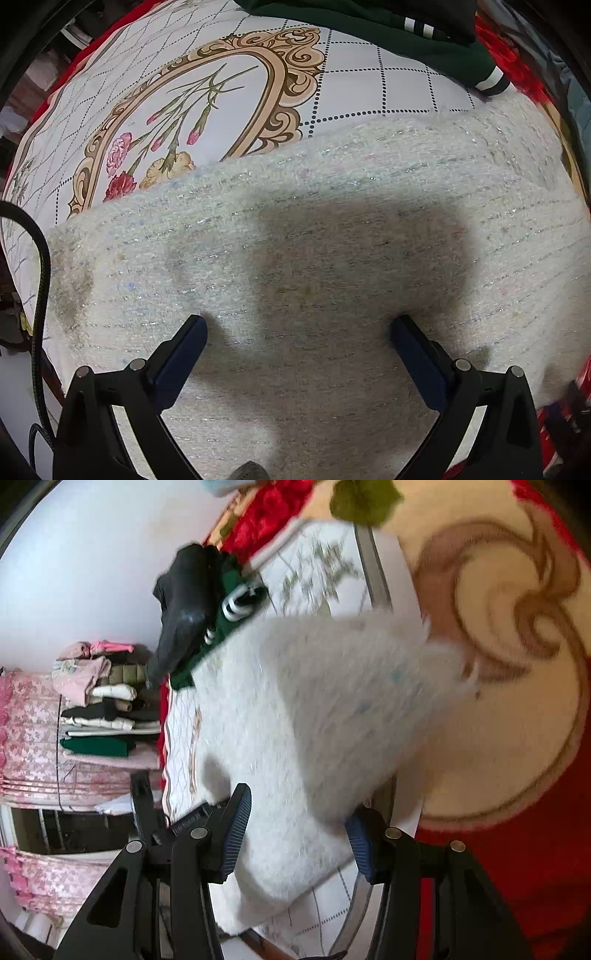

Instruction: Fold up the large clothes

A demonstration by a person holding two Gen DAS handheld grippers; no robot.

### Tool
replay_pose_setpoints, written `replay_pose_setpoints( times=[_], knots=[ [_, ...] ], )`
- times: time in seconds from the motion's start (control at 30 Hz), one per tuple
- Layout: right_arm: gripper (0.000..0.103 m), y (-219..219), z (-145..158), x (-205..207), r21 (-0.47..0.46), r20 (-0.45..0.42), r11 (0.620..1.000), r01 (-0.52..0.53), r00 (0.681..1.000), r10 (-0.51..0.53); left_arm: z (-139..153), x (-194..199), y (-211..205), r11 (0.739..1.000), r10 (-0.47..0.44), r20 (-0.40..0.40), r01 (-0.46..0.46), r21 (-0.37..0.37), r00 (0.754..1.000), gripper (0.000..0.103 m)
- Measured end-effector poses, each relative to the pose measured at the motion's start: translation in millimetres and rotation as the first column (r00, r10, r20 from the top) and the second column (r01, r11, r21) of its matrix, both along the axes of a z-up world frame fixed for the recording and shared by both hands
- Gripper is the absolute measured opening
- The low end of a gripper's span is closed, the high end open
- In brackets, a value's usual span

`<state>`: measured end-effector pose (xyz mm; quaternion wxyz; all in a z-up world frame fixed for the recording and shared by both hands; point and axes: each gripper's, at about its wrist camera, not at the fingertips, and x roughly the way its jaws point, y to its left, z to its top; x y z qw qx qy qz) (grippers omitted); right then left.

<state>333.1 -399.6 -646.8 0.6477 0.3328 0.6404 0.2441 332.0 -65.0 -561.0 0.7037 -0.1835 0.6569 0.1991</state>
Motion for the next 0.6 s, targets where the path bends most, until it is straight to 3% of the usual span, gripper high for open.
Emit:
replay_pose_setpoints(
  times=[0.2,0.33,0.5,0.6],
  knots=[
    [0.054,-7,-74,23,0.114,-0.100,0.984,0.134,0.987,-0.123,-3,-1,-1,1.000,-0.005,-0.002,0.005,-0.006,1.000,0.103],
    [0.054,-14,-91,36,0.241,-0.118,0.949,0.202,0.977,-0.178,-6,0,3,1.000,-0.008,-0.002,0.008,-0.020,1.000,0.103],
    [0.062,10,-83,56,0.322,-0.056,0.942,0.098,0.995,-0.085,-8,1,6,1.000,-0.013,0.003,0.013,-0.010,1.000,0.103],
    [0.067,28,-83,68,0.281,-0.024,0.960,0.005,1.000,0.002,-11,3,9,1.000,-0.011,0.009,0.011,-0.013,1.000,0.103]
  ],
)
